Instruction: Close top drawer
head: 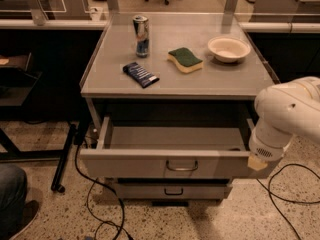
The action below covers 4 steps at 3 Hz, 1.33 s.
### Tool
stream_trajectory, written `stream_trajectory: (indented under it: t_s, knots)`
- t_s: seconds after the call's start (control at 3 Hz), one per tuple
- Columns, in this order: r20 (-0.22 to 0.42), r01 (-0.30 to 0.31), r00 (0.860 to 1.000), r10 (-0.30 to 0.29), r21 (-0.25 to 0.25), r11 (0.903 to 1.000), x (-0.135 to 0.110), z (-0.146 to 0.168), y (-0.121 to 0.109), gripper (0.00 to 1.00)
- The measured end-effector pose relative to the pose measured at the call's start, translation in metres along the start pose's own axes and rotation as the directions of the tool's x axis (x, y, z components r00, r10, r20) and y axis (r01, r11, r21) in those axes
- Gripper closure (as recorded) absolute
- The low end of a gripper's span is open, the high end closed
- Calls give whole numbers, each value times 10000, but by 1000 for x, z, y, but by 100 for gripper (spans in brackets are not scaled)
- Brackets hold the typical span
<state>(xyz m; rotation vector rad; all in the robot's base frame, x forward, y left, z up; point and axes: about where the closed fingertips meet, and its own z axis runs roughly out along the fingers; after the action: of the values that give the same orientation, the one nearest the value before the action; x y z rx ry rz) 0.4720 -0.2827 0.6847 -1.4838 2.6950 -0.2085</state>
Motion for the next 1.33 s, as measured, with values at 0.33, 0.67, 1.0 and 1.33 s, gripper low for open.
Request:
stream_trajectory:
  t_s: [0.33, 0.67, 1.0, 1.33]
  knots:
    - [316, -111, 9994, 101, 318, 9994, -26, 2, -19, 100]
    - [316, -111, 9994, 101, 318, 9994, -26, 2, -19, 98]
    - [316, -111, 9994, 101, 318, 9994, -26, 2, -19, 74]
    - [316, -111, 9994, 101, 318, 9994, -26, 2, -19, 51]
